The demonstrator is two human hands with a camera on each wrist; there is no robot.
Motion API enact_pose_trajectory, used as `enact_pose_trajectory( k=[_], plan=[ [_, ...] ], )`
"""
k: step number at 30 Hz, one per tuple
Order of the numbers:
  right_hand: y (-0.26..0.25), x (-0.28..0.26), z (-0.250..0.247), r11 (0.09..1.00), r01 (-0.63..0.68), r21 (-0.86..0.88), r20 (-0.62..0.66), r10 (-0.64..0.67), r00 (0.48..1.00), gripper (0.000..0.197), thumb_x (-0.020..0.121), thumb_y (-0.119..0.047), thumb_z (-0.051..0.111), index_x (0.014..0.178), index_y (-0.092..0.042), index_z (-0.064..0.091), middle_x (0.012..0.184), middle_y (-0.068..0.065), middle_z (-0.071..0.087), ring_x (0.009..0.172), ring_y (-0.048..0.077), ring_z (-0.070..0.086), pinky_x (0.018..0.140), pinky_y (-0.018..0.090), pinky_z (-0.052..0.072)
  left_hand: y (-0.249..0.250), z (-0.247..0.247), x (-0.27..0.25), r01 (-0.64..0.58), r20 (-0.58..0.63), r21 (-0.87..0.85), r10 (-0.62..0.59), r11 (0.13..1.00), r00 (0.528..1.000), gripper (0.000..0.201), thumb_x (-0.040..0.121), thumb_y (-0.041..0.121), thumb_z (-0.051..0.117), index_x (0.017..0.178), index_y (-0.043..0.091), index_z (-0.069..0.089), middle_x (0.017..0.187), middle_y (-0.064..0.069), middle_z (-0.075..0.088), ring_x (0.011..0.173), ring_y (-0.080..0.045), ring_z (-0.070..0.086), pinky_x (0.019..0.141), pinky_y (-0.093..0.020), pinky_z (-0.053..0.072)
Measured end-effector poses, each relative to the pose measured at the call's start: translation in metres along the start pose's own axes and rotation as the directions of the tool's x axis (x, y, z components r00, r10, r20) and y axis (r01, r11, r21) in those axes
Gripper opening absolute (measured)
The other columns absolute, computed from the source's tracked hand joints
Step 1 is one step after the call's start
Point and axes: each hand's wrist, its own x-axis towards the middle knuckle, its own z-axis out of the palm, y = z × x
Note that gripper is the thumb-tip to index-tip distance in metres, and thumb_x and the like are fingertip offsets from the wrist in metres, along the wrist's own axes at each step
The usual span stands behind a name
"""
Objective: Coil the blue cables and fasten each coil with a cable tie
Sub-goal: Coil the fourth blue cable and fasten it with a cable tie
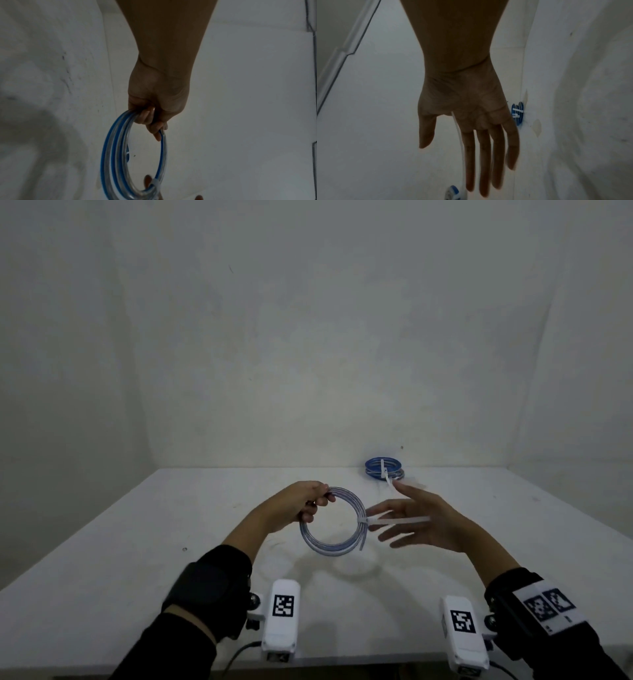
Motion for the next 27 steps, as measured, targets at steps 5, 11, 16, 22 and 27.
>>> enact_pose_trajectory(
  k=[5,11,16,22,27],
  plan=[
    [-0.001,-0.005,-0.005,0.984,-0.123,0.126,0.163,0.101,0.981,0.079,0.089,-0.069,0.028,0.131,-0.01,0.059,0.132,0.018,0.06,0.122,0.038,0.055,0.094,0.045,0.05,0.009,-0.001,0.007,0.047,0.069,0.033,-0.05,0.998,0.996,0.028,0.102,0.025,0.038,0.092,0.008,0.058,0.067,0.006,0.04,0.047,-0.003,0.027,0.046,-0.014,0.025],
    [0.004,0.009,0.011,0.976,0.001,-0.216,0.022,0.004,1.0,0.041,0.087,-0.035,0.065,0.119,-0.01,0.064,0.111,0.009,0.071,0.098,0.02,0.07,0.086,0.033,0.057,0.012,0.014,0.021,0.055,0.133,0.034,-0.059,0.998,0.989,0.028,0.1,0.025,0.044,0.096,0.004,0.062,0.066,0.006,0.044,0.049,-0.005,0.028,0.047,-0.015,0.027],
    [0.015,0.024,0.011,0.985,0.146,-0.095,-0.141,-0.158,0.977,0.035,0.088,-0.022,0.068,0.112,0.003,0.061,0.093,0.017,0.072,0.086,0.024,0.07,0.085,0.032,0.058,0.003,0.023,0.049,-0.089,-0.224,0.034,0.094,0.995,0.97,0.027,0.089,0.018,0.064,0.108,-0.001,0.058,0.085,-0.01,0.069,0.06,-0.013,0.055,0.061,-0.022,0.051],
    [0.025,0.038,-0.007,0.962,0.263,0.065,-0.375,-0.221,0.9,0.026,0.091,-0.015,0.064,0.107,0.004,0.056,0.085,0.019,0.072,0.076,0.025,0.071,0.073,0.028,0.06,-0.011,0.039,0.091,-0.165,-0.446,-0.109,0.1,0.98,0.889,0.014,0.093,0.013,0.056,0.105,0.005,0.055,0.101,-0.012,0.062,0.078,-0.015,0.061,0.073,-0.026,0.051],
    [0.03,0.057,-0.047,0.936,0.331,0.117,-0.573,-0.208,0.792,0.032,0.09,-0.017,0.065,0.11,0.005,0.056,0.085,0.019,0.07,0.074,0.024,0.071,0.068,0.028,0.06,-0.041,0.047,0.131,-0.1,-0.478,0.066,0.119,0.993,0.87,0.011,0.094,0.01,0.05,0.102,0.005,0.057,0.109,-0.012,0.064,0.096,-0.021,0.06,0.076,-0.022,0.044]
  ],
)
